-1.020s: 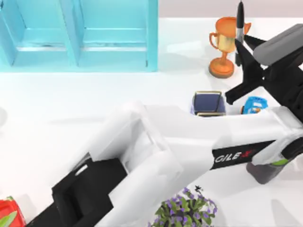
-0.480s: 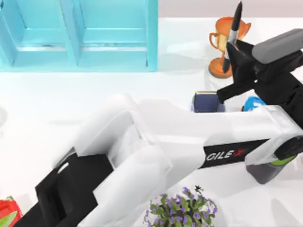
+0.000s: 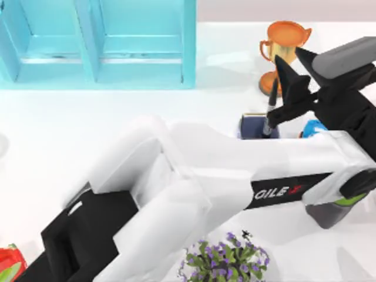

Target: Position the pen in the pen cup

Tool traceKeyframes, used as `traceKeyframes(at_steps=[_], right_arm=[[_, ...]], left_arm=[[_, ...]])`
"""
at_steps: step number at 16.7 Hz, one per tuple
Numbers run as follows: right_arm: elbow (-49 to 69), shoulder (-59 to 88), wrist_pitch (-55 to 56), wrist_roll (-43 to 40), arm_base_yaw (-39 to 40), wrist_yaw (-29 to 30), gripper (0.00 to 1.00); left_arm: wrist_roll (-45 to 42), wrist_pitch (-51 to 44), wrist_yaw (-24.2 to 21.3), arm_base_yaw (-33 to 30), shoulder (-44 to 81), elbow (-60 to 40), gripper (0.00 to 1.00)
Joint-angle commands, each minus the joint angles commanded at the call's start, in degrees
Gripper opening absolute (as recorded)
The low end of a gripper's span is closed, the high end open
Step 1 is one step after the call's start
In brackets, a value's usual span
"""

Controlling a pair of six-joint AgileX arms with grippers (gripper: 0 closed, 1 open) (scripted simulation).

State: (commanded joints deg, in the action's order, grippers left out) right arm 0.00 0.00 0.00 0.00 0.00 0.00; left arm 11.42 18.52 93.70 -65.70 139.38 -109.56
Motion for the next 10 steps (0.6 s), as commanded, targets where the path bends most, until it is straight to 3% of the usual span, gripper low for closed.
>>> traceKeyframes(at_steps=[4,10], right_arm=[[0.0,0.0,0.0,0.0,0.0,0.0,1.00],[0.0,0.0,0.0,0.0,0.0,0.0,1.00]], left_arm=[[0.0,0.0,0.0,0.0,0.0,0.0,0.98],[0.0,0.0,0.0,0.0,0.0,0.0,1.00]])
